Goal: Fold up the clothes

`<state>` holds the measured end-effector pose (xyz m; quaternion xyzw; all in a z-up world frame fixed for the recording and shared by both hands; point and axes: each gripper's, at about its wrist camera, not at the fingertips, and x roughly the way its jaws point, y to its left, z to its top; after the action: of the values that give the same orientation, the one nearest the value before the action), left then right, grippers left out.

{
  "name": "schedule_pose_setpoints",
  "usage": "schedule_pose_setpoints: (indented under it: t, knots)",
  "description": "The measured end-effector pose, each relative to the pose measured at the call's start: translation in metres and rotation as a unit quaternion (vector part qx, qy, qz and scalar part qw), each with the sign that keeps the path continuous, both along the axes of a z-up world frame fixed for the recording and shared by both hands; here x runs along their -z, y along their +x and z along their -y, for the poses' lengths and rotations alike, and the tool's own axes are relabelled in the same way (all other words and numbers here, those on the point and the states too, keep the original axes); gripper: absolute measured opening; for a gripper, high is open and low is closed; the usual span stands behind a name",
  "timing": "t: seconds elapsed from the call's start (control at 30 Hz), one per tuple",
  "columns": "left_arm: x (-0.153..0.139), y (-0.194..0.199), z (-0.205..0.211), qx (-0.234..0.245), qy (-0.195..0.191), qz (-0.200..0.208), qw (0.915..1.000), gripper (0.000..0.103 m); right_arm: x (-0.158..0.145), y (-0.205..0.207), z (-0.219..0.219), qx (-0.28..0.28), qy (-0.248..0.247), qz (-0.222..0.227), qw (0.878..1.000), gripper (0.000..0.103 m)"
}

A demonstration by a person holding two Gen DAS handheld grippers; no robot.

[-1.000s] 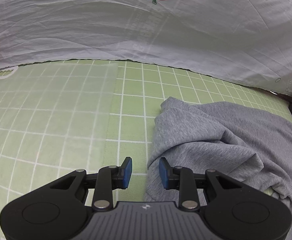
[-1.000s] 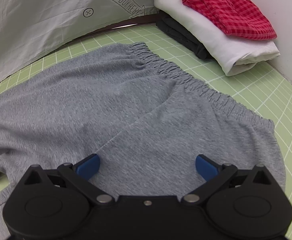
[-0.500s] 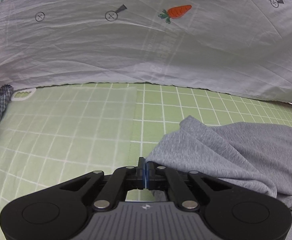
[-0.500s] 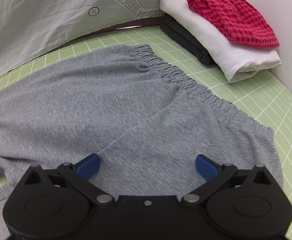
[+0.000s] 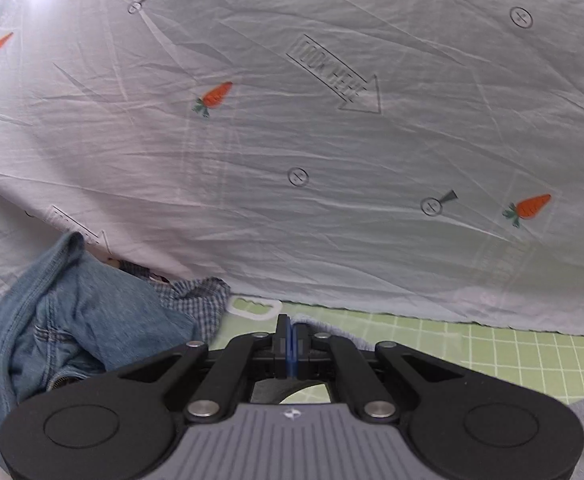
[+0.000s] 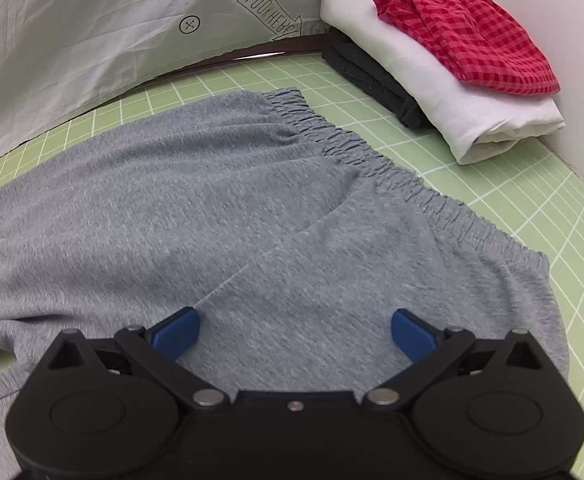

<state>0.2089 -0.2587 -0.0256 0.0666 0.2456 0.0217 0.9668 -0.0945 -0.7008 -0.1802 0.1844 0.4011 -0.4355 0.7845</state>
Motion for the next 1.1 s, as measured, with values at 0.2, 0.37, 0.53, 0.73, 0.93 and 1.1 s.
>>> schedule_pose_setpoints:
  t: [0.2, 0.37, 0.53, 0.73, 0.93, 1.1]
  knots:
    - [0.005, 0.035, -0.004, 0.012, -0.005, -0.023, 0.9996, 0.006, 0.001, 0.0, -0.001, 0.001, -0.002, 0.0, 1.0, 0.103]
    - [0.045, 0.022, -0.003, 0.021, -0.003, -0.084, 0.9963, 0.032, 0.0, 0.0, -0.003, -0.001, -0.001, -0.003, 1.0, 0.103]
    - [0.082, -0.001, -0.022, -0.024, -0.04, -0.148, 0.9879, 0.04, -0.001, 0.002, -0.005, -0.007, -0.005, -0.009, 1.0, 0.103]
    - [0.127, -0.009, -0.055, -0.085, -0.085, -0.223, 0.9673, 0.045, -0.002, 0.011, -0.005, -0.015, 0.001, -0.017, 1.0, 0.103]
    - [0.147, 0.01, -0.062, -0.111, -0.095, -0.215, 0.9657, 0.055, -0.004, 0.016, -0.007, -0.021, 0.004, -0.036, 0.999, 0.103]
    - [0.153, 0.042, -0.076, -0.145, -0.102, -0.198, 0.964, 0.059, -0.006, 0.021, -0.011, -0.029, -0.004, -0.054, 0.998, 0.103]
